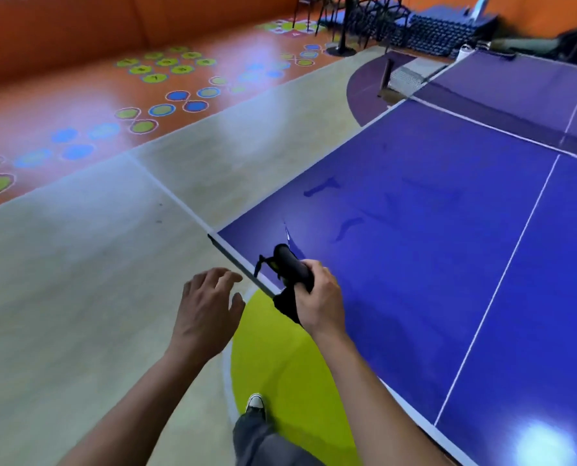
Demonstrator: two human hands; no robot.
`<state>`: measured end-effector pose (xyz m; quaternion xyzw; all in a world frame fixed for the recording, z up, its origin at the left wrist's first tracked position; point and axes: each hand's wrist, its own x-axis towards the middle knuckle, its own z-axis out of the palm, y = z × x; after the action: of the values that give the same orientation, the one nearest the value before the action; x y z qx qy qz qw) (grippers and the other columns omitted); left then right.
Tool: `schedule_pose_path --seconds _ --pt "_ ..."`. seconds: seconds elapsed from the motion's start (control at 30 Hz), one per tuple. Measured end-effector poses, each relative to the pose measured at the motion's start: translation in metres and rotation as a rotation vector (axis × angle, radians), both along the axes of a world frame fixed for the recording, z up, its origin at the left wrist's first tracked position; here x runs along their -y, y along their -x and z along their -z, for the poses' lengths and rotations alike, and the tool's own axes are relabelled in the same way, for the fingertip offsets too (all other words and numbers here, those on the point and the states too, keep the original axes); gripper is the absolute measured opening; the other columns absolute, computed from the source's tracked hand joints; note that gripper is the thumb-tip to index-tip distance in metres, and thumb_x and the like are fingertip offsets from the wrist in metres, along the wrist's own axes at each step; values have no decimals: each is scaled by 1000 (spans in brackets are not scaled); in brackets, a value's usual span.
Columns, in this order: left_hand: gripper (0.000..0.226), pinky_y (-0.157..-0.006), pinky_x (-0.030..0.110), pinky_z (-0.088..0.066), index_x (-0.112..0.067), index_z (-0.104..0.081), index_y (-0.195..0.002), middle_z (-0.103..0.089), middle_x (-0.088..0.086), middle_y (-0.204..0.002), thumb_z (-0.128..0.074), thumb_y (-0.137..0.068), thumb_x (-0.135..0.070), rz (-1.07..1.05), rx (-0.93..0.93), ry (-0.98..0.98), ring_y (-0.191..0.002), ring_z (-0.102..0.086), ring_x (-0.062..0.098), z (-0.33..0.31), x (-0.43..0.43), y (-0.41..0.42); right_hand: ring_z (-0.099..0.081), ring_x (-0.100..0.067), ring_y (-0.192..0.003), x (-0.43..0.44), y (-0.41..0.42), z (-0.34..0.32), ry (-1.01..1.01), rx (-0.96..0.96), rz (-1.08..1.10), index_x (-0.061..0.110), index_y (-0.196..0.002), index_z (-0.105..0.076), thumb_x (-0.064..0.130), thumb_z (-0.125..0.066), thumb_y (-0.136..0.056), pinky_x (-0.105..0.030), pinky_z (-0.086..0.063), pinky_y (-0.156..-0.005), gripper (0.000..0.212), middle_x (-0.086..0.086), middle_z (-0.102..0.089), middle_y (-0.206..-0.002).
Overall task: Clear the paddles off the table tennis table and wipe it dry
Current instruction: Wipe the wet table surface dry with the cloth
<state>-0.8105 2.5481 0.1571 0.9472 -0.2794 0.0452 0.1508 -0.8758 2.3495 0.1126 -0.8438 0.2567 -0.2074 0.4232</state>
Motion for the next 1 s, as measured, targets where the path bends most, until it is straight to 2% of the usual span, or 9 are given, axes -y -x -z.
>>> schedule_pose_path --seconds 0.07,0.2,0.33,0.47,0.6,0.73,0.93,1.0 --pt "32 -97 45 -42 -20 -67 -118 -65 4 -122 -52 -91 -30 50 -17 -8 -114 -56 33 -1 9 -46 -58 -29 -99 6 -45 4 -23 -13 59 22 -119 -62 27 -57 -87 -48 -50 -84 33 -2 -65 -105" --pt "25 -96 45 -44 -20 -66 -117 -65 4 -120 -64 -93 -22 147 6 -26 -112 -57 34 -7 27 -130 -59 -30 -98 17 -125 6 -4 -8 131 20 -118 -62 17 -66 -89 -50 -51 -83 29 -3 -65 -104" --pt "34 -98 44 -42 -20 -65 -119 -64 3 -119 -49 -91 -33 217 -22 -31 -115 -54 33 -11 46 -207 -58 -27 -100 28 -186 0 46 -21 189 20 -120 -61 17 -66 -89 -48 -51 -83 31 -2 -65 -106" --pt "33 -99 44 -42 -21 -65 -120 -64 3 -121 -51 -91 -32 317 -31 -30 -116 -54 34 -8 70 -279 -57 -26 -103 44 -231 4 162 -56 263 22 -124 -60 19 -63 -88 -43 -46 -88 37 2 -67 -112" --pt "33 -97 47 -43 -18 -67 -118 -66 5 -120 -51 -91 -28 447 -28 -43 -115 -56 36 4 98 -358 -53 -21 -110 54 -278 14 274 -112 478 25 -125 -60 19 -62 -87 -39 -40 -93 39 7 -67 -118" --pt "27 -99 47 -41 -17 -66 -119 -65 5 -122 -62 -92 -18 632 -62 -48 -117 -55 36 11 122 -429 -52 -20 -111 55 -318 16 253 -165 681 26 -126 -60 18 -63 -89 -36 -39 -92 38 9 -66 -119" --pt "43 -95 44 -42 -19 -67 -116 -65 1 -117 -38 -88 -35 988 -100 -62 -110 -57 33 20 177 -487 -54 -24 -110 35 -348 13 201 -206 1032 24 -122 -62 14 -69 -85 -38 -40 -86 38 6 -67 -118" --pt "48 -95 44 -42 -18 -67 -116 -65 1 -117 -35 -87 -38 1098 -108 -68 -109 -57 34 24 202 -492 -57 -27 -108 31 -347 18 175 -203 1126 21 -122 -62 17 -64 -86 -41 -44 -85 36 4 -68 -116"
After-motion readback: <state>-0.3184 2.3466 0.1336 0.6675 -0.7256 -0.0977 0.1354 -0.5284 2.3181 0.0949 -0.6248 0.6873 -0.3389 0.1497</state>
